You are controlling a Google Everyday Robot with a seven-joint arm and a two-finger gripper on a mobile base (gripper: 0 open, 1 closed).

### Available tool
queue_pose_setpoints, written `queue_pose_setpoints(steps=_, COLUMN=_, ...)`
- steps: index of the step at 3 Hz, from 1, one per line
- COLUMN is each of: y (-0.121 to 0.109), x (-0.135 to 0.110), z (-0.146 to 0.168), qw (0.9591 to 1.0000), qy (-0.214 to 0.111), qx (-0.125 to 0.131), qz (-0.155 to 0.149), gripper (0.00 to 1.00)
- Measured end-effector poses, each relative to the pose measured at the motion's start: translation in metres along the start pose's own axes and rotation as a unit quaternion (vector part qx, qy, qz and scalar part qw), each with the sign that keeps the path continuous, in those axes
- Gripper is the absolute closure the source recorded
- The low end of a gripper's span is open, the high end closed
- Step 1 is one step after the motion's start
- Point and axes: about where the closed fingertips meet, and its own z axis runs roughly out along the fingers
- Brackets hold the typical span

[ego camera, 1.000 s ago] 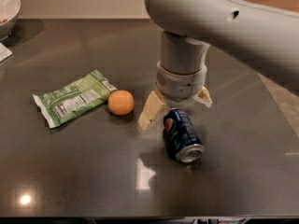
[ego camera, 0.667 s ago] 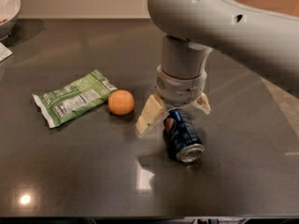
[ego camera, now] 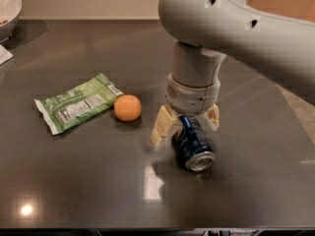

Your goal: Place pepsi can upright

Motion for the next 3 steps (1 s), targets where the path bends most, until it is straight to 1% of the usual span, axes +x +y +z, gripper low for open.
queue_pose_setpoints(steps=1, y=-0.006, x=0.000, z=-0.001, qw=1.0000, qy=0.002, qx=0.006, qz=0.001, gripper=0.41)
queue_pose_setpoints(steps=2, y=-0.015, x=-0.006, z=-0.002, qw=0.9999, qy=0.001, qx=0.011, qz=-0.001, gripper=0.65)
queue_pose_setpoints(steps=3, y=-0.023, x=-0.017, z=-0.010, qw=0.9997, qy=-0.014, qx=0.014, qz=-0.011, gripper=0.88)
